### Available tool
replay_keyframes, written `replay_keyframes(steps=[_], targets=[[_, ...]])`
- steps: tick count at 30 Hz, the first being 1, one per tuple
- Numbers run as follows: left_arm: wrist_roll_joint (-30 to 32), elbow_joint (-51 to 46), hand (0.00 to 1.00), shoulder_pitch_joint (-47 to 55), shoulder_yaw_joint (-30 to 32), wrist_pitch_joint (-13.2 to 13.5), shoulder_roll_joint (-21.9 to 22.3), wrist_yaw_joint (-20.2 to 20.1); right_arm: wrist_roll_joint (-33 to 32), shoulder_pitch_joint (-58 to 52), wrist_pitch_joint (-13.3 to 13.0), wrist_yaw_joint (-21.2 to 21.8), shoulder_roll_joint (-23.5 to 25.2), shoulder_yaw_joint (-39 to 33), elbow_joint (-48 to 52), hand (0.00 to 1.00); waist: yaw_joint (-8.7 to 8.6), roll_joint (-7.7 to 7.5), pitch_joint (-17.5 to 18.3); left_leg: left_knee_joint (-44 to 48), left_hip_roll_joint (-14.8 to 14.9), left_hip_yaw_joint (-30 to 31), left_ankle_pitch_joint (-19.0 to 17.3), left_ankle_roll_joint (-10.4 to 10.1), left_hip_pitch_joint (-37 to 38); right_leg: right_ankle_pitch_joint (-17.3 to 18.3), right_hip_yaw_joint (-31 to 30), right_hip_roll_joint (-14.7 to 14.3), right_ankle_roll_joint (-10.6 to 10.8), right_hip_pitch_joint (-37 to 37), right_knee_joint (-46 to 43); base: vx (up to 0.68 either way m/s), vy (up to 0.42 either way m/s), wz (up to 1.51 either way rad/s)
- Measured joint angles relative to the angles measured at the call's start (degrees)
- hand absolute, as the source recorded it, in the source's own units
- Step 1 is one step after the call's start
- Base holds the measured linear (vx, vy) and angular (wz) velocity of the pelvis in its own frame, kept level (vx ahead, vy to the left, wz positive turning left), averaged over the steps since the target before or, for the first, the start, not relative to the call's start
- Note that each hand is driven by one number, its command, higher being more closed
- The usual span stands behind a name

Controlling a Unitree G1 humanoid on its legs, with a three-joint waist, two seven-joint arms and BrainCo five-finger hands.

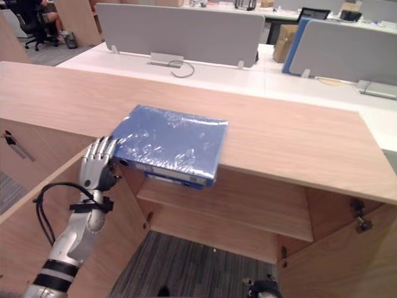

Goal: Walk over to the cabinet, pick up the folder, carry it to the office cabinet, place the folder inside the office cabinet, then close the office cabinet door

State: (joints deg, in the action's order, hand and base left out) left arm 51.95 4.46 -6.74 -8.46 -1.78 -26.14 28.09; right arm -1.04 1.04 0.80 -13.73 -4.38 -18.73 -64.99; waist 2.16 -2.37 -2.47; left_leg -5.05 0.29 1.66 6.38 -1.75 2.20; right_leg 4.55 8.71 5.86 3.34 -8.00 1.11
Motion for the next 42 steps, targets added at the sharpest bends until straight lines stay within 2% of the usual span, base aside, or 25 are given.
replay_keyframes(steps=[7,8,16,21,30,36,39,42], targets=[[-0.01,1.84,0.0,-1.83,-0.99,-0.01,-0.04,-0.38,0.01,0.43,0.19,0.18,-0.02,0.0,-0.09,0.0,-1.04,0.26,0.17,0.01,-0.01,-0.24,-0.18,-0.05,0.15,-0.12,-0.19,-0.01,-0.14,-0.3,0.47,0.0,0.001,-0.01],[-0.02,1.84,1.0,-2.16,-1.38,0.01,-0.06,-0.43,0.01,0.5,0.19,0.19,-0.03,-0.01,-0.09,0.0,-1.07,0.26,0.17,0.01,0.0,-0.4,-0.24,-0.05,0.26,-0.12,-0.34,0.0,-0.15,-0.35,0.49,0.0,0.005,-0.06],[-0.56,1.82,1.0,-6.35,-3.61,0.21,-0.66,-0.21,0.04,0.49,0.25,0.23,-0.08,-0.01,-0.55,0.0,-1.74,0.32,0.43,0.02,-0.04,-1.09,-0.72,0.04,1.01,-0.13,-1.05,0.09,-0.15,-0.85,0.83,0.0,0.004,-0.05],[-0.7,1.7,1.0,-8.09,-5.51,1.66,-0.66,0.49,0.05,0.52,0.51,0.23,-0.09,-0.19,-0.9,0.0,-2.25,0.31,0.76,0.03,-0.06,-1.11,-0.76,0.06,1.02,-0.22,-1.05,0.08,-0.16,-0.98,1.02,0.0,0.0,0.0],[-0.7,1.86,1.0,-8.59,-5.94,1.6,-0.62,0.53,0.03,0.51,0.8,0.23,-0.29,-0.23,-1.1,0.0,-2.93,0.36,1.17,0.02,-0.05,-1.59,-0.96,0.15,1.63,-0.55,-1.38,0.13,-0.29,-1.41,1.5,-0.01,0.007,-0.03],[-0.25,5.58,1.0,-11.1,-6.23,1.52,0.03,0.67,0.03,0.5,1.33,0.24,-0.65,-0.23,-1.11,0.0,-3.08,0.37,1.19,0.01,-0.05,-1.7,-1.03,0.12,1.85,-0.55,-1.47,0.16,-0.27,-1.58,1.54,0.0,0.002,-0.01],[-0.4,1.08,1.0,-9.03,-6.18,0.3,2.83,0.46,0.02,0.41,1.34,0.23,-0.78,-0.21,-1.7,0.0,-3.14,0.37,1.19,0.02,-0.07,-1.72,-1.15,0.12,1.81,-0.55,-1.52,0.19,-0.26,-1.56,1.59,0.0,0.0,0.0],[-1.02,-9.29,1.0,-2.61,-7.62,0.5,6.17,0.06,0.02,-0.18,1.46,0.19,-0.85,-0.23,-2.36,0.0,-3.04,0.39,1.17,0.03,-0.07,-1.92,-1.44,0.16,1.78,-0.54,-1.72,0.18,-0.25,-1.56,1.59,0.0,0.0,-0.01]])
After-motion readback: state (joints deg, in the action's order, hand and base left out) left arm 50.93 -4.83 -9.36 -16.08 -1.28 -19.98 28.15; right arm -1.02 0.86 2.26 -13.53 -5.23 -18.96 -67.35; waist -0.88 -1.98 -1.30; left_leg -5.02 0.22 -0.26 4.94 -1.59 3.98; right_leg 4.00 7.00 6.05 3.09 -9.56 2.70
